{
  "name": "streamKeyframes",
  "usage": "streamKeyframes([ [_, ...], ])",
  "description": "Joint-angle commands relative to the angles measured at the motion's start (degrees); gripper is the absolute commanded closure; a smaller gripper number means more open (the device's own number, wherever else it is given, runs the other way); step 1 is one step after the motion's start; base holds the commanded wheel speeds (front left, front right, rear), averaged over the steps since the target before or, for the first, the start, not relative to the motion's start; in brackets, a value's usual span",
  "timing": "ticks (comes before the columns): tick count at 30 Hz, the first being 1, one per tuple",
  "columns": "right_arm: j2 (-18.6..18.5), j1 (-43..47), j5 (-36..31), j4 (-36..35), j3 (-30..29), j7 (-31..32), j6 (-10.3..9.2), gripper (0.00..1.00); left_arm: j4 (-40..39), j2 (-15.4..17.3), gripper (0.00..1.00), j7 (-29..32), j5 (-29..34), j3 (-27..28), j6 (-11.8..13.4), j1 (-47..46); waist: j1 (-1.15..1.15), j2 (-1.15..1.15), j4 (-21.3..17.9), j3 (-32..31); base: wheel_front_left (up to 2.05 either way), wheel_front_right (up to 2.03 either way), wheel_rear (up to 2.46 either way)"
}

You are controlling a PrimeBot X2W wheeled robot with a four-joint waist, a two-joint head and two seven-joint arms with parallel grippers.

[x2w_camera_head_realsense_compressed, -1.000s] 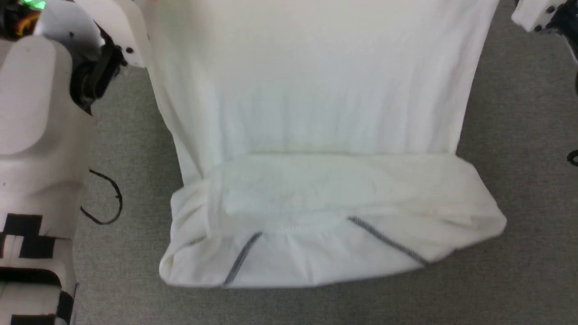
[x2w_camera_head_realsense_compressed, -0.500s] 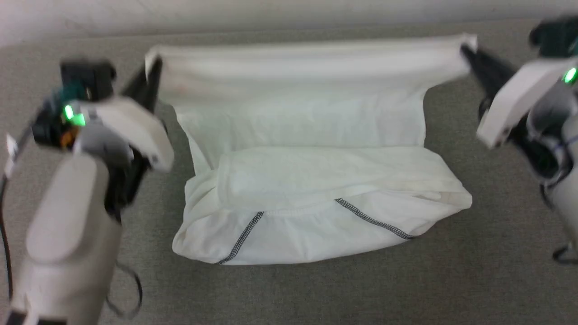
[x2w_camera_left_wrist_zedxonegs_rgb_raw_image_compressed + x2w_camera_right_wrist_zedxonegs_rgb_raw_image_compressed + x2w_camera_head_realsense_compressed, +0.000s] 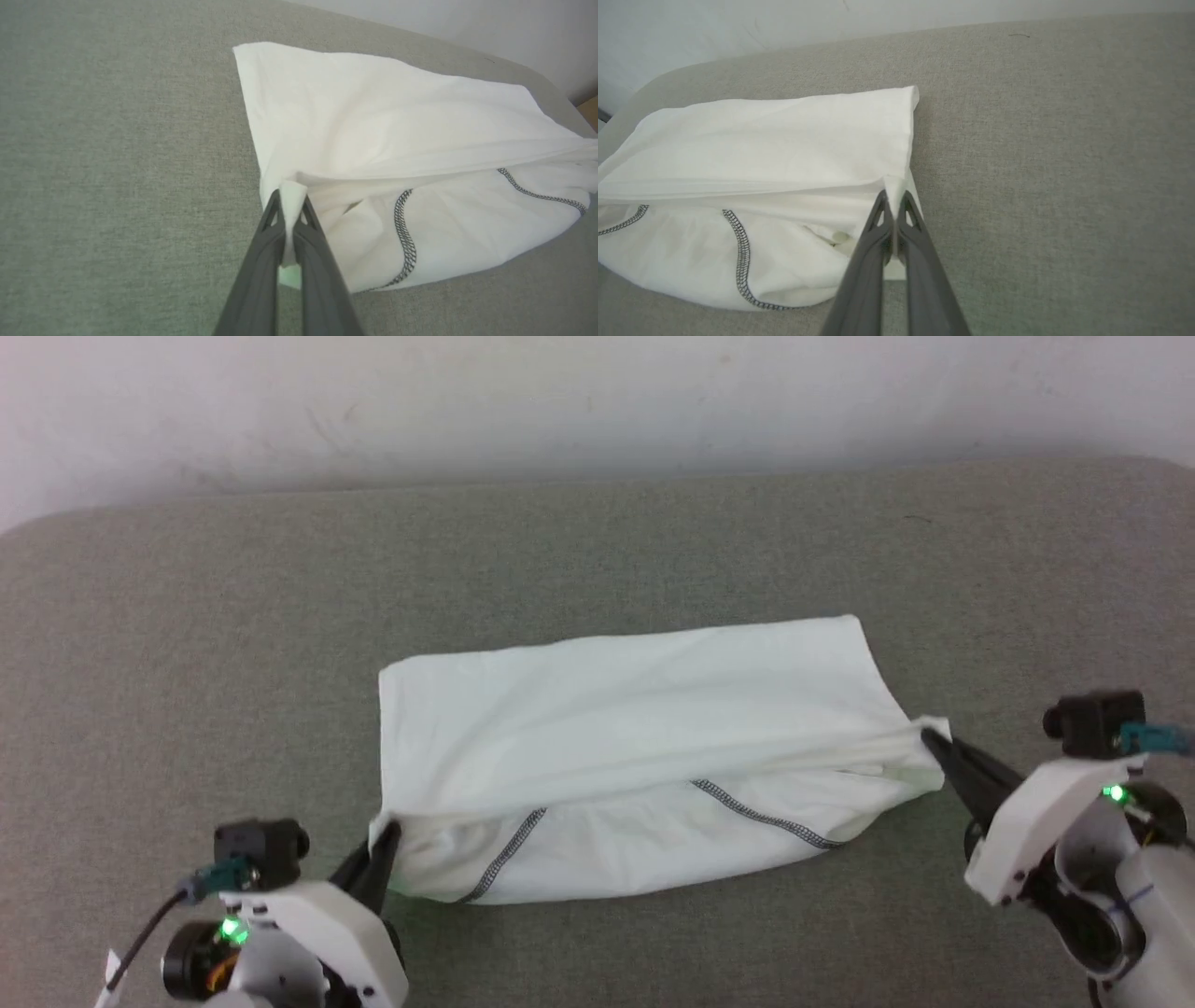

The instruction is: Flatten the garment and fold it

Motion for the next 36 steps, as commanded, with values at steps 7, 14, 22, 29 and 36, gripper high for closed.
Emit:
streamKeyframes([
  [7, 3.5, 10.4, -3.5, -3.5, -4.8, 0.2, -0.12, 0.0, 1.0, -0.7, 0.0, -0.7, -2.9, 0.2, -0.5, 5.6, 0.02, 0.0, -0.8, -2.1, 0.0, 0.0, 0.0],
  [14, 7.1, 19.7, -9.5, -13.3, -13.7, -0.6, -0.12, 0.0, -1.2, -1.7, 0.0, -9.2, -2.2, 2.6, -0.2, 7.7, 0.02, 0.0, -0.5, -3.4, 0.0, 0.0, 0.0],
  [22, 11.3, 20.5, -15.6, -23.3, -24.8, 6.9, -0.12, 0.0, -2.5, -3.9, 0.0, -22.3, 2.1, 5.7, 1.4, 6.3, 0.02, 0.0, 0.4, -4.0, 0.0, 0.0, 0.0],
  [29, 10.1, 12.0, -14.3, -15.0, -24.1, 18.8, -0.12, 0.0, -2.0, -6.0, 0.0, -24.5, 9.2, 8.4, 3.6, 3.7, 0.02, 0.0, 2.5, -2.8, 0.0, 0.0, 0.0],
  [36, 9.1, 2.3, -11.9, -2.8, -18.3, 27.9, -0.12, 0.0, -4.2, -9.6, 0.0, -24.5, 15.0, 10.7, 2.0, 2.6, 0.02, 0.0, 4.4, -0.3, 0.0, 0.0, 0.0],
])
